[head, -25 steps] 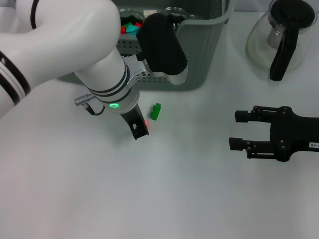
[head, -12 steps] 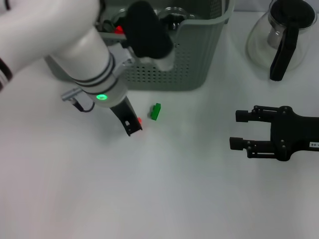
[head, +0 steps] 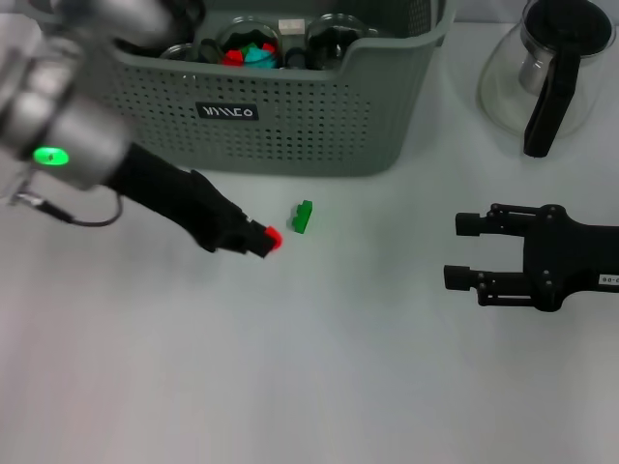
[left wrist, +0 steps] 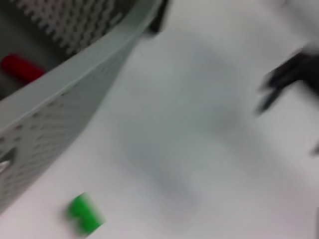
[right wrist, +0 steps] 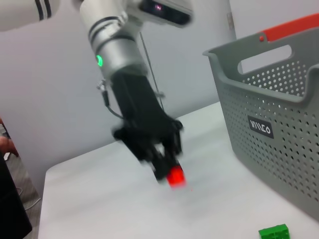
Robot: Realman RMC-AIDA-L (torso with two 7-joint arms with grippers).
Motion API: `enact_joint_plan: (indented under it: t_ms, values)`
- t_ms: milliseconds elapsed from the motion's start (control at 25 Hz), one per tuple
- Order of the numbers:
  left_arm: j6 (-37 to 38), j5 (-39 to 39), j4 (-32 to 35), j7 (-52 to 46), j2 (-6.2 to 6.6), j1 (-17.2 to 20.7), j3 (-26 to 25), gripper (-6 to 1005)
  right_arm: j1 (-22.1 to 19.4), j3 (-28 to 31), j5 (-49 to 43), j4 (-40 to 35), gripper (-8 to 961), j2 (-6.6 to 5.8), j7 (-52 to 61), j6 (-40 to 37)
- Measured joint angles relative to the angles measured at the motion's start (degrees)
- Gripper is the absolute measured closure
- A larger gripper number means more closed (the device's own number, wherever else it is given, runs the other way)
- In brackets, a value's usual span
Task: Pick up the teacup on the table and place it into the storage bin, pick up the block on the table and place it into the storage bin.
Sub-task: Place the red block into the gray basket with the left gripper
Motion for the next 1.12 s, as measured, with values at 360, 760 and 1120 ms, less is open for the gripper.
enact_joint_plan:
  t_ms: [360,760,1120]
  values:
    - [8.7,-25.8,-21.4,9.7,9.95,0.1,-14.8,882,0.6,-0.1,0.0,0.0,165,0.02,0.0,0.0]
    - [-7.7,-29.3,-13.5,-9.4,13.93,-8.3,-14.9,879,0.9,-0.2,-0.1,0.0,165,-0.08,0.0,0.0]
    - [-28.8,0.6,-10.0,-23.2,13.95,-18.1,4.6,875,1.1,-0.2,-0.1,0.0,165,0.06,0.0,0.0]
